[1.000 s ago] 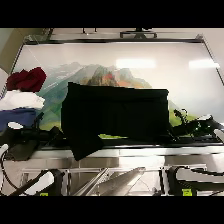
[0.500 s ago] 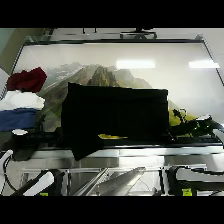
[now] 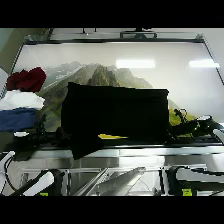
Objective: Fold the shirts.
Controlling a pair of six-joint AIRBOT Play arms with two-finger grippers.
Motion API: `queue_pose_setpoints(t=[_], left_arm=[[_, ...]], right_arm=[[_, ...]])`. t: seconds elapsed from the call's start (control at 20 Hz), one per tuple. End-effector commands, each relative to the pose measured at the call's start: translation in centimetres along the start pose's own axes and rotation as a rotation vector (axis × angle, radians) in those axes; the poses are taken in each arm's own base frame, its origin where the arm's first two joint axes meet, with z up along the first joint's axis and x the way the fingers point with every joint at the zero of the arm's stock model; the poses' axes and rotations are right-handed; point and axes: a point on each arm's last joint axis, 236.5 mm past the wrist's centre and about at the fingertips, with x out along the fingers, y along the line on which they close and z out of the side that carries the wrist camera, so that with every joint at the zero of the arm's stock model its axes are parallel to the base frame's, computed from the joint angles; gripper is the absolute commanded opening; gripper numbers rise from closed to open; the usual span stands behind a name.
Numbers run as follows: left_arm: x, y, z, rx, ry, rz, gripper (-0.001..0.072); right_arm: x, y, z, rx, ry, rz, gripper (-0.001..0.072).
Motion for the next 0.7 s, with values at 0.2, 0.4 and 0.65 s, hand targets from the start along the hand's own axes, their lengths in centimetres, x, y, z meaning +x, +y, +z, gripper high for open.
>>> queue_pose_setpoints(t=[0.2,0.4,0.65], left_arm=[[-0.4,-3.8,0.7,0.031,-0.027,-0.157,0.0027],[-2.6,-8.9,1.6,0.114,-0.035,-0.333,0.0026],[-4.8,-13.9,6.3,0.238,-0.117,-0.353,0.0026]], right_arm=[[-3.6,-0.4,0.9,0.047,-0.126,0.018,0.0019],[-5.2,0.0,1.7,0.047,-0.186,0.010,0.0019],[-7.9,5.4,6.2,-0.038,-0.330,0.154,0.0020]])
